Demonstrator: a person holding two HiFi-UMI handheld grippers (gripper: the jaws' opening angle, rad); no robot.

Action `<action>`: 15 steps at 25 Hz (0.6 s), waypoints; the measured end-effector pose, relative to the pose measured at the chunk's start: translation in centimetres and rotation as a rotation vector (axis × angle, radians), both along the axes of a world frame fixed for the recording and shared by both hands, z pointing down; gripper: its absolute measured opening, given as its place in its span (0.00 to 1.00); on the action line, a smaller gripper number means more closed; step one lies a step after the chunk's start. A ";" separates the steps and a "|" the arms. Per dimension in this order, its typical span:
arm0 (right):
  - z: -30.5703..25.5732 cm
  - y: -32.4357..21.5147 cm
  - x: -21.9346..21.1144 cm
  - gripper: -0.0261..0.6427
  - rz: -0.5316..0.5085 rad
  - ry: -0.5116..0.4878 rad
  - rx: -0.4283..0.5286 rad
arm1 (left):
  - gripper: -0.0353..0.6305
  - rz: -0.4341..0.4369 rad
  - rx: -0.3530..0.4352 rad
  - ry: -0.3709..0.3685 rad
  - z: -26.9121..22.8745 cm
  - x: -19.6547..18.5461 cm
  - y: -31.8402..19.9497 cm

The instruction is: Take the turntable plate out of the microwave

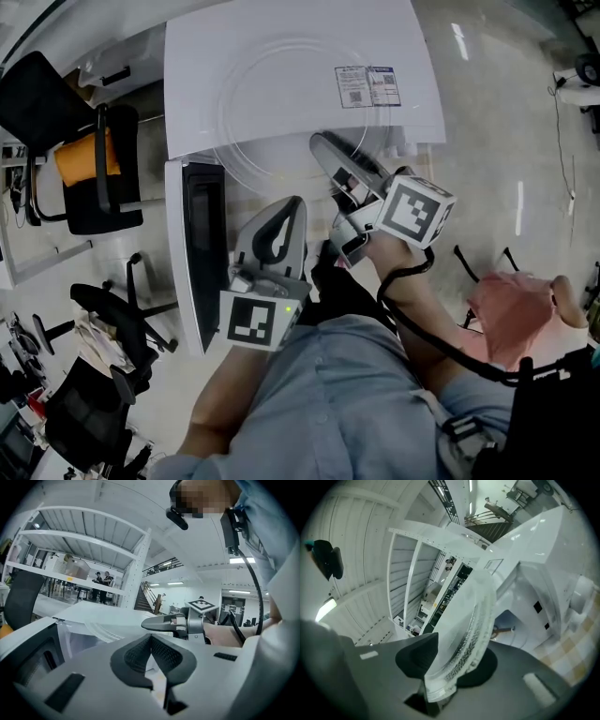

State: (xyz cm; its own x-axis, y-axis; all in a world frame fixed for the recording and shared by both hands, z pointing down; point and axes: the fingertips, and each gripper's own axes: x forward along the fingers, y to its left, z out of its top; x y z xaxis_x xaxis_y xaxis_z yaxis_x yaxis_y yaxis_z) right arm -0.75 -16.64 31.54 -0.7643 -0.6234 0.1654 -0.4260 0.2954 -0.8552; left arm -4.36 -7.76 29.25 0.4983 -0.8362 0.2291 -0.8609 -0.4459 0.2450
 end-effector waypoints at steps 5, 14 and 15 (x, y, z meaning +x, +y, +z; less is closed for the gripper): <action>0.3 0.0 0.1 0.21 -0.019 0.012 -0.019 | 0.06 0.041 -0.075 -0.014 1.6 0.8 1.0; 0.1 0.7 -0.3 0.29 -0.122 0.099 0.013 | 0.06 0.039 -0.074 0.004 1.5 1.3 -0.3; 0.1 0.9 -0.4 0.29 -0.130 0.097 0.014 | 0.06 0.031 -0.066 0.003 1.5 1.1 -0.5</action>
